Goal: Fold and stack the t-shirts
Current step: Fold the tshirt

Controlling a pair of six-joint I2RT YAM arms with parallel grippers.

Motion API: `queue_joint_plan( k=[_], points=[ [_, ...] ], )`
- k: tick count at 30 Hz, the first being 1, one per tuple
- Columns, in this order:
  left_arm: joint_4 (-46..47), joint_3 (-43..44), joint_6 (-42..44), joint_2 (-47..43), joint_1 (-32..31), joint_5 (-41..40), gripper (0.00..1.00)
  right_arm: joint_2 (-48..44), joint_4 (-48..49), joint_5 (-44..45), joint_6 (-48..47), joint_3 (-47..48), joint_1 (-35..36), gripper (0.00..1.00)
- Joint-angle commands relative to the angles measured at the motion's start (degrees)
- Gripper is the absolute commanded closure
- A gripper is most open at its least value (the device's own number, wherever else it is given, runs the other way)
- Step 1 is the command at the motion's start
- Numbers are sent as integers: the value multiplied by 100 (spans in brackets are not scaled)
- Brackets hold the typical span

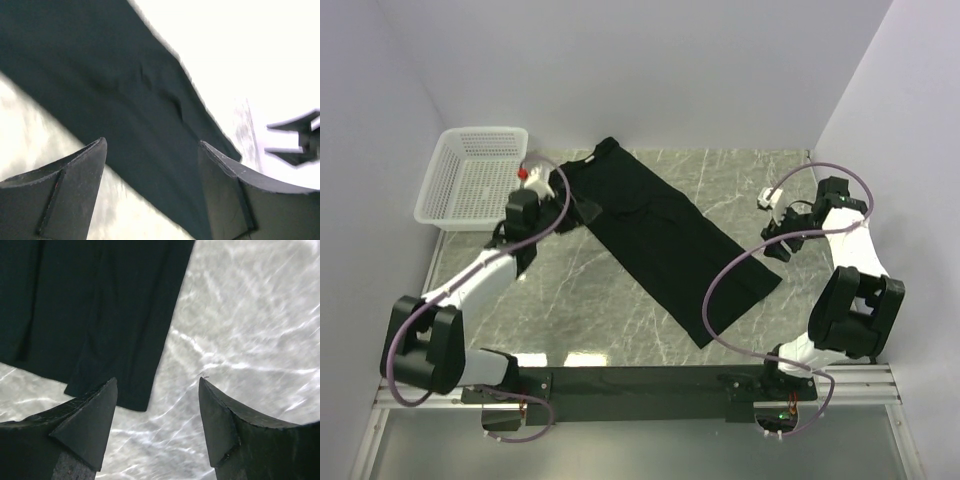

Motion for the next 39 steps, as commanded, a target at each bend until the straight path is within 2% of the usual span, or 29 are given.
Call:
queue_joint_plan(
  k=[1,5,11,14,18,22,25,28,32,33,39],
  points=[
    [448,-812,-922,-320,-379,277,21,273,-567,64,278,417,-242,28],
    [508,-1121,-2229,-444,-1449,-346,22,554,-699,591,1350,295,-296,30],
    [1116,-1429,-3795,143,-2654,-796,24,764,-638,803,2290,144,-375,30],
    [1352,-1403,-4392,452,-3085,-919,24,818,-690,636,2442,206,-498,30],
    [1678,-1236,-4861,1057,-3465,-814,26,564,-910,434,1908,127,-515,30],
    [1337,-693,-4967,1498,-3816,-928,26,90,-928,407,872,-127,-507,29],
    [1353,-480,-5396,1884,-4281,-1033,31,71,-857,241,712,-93,-507,29],
    [1003,-183,-5722,2114,-4747,-1270,32,308,-997,-285,650,179,-515,29],
    [299,-49,-6318,2062,-5563,-1693,31,730,-1033,-524,615,583,-542,29],
    [55,-32,-6416,2052,-5688,-2058,31,739,-1050,-542,554,592,-551,29],
    [-702,503,-6759,2227,-6269,-2544,30,335,-752,-296,281,66,-586,29]
  ],
)
